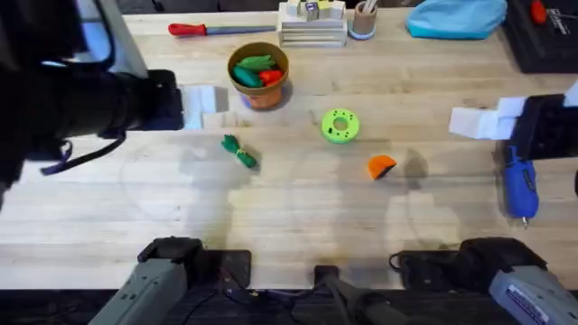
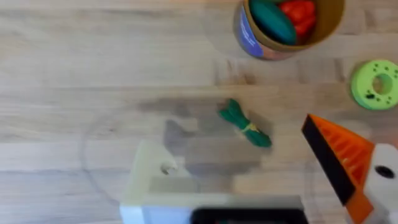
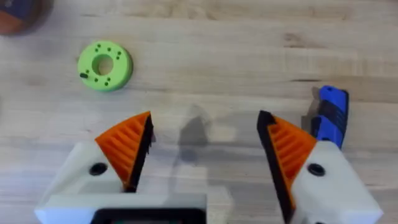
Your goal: Pick up the gripper from the table and insert it into the empty holder that is missing its gripper. Then pick up a screw, insert it into the mounting hole, and use the screwdriver to tighten it. Finally, clean up the table by picking up the vegetable and placing it into the bucket.
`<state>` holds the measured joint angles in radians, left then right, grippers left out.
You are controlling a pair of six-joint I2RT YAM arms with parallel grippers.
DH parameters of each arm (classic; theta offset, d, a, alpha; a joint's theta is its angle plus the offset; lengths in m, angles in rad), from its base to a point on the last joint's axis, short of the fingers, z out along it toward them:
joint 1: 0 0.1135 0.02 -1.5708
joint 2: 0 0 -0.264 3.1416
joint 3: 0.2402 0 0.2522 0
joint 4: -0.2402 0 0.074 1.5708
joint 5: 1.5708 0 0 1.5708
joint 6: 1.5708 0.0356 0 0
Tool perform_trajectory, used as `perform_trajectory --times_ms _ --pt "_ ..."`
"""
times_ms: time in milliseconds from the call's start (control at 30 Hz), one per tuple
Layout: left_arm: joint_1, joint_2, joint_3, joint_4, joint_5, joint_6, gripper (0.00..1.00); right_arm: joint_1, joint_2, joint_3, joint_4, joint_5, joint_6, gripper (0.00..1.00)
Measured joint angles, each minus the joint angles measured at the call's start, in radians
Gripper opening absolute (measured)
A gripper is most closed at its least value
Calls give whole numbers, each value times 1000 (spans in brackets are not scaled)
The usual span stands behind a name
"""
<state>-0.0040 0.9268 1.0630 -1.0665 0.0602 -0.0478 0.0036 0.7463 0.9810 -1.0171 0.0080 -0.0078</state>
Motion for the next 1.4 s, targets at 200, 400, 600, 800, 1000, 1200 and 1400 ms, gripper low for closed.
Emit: perform_trajectory --times_ms 200,400,600,800,1000,1200,1400 --pt "0 109 -63 18 86 -122 992 0 13 0 -10 -2 12 992" --pt "0 279 -231 84 196 -201 992 0 13 0 -10 -2 13 991" --pt "0 337 -274 134 240 -224 992 0 13 0 -10 -2 14 990" --pt "0 337 -274 164 278 -237 781 0 13 0 -10 -2 14 991" --pt "0 333 -272 152 315 -234 11 0 13 0 -10 -2 7 991" --pt "-56 206 -199 96 375 -189 179 0 13 0 -10 -2 7 991" --pt "-226 -36 -86 158 378 -166 799 0 13 0 -10 -2 7 991"
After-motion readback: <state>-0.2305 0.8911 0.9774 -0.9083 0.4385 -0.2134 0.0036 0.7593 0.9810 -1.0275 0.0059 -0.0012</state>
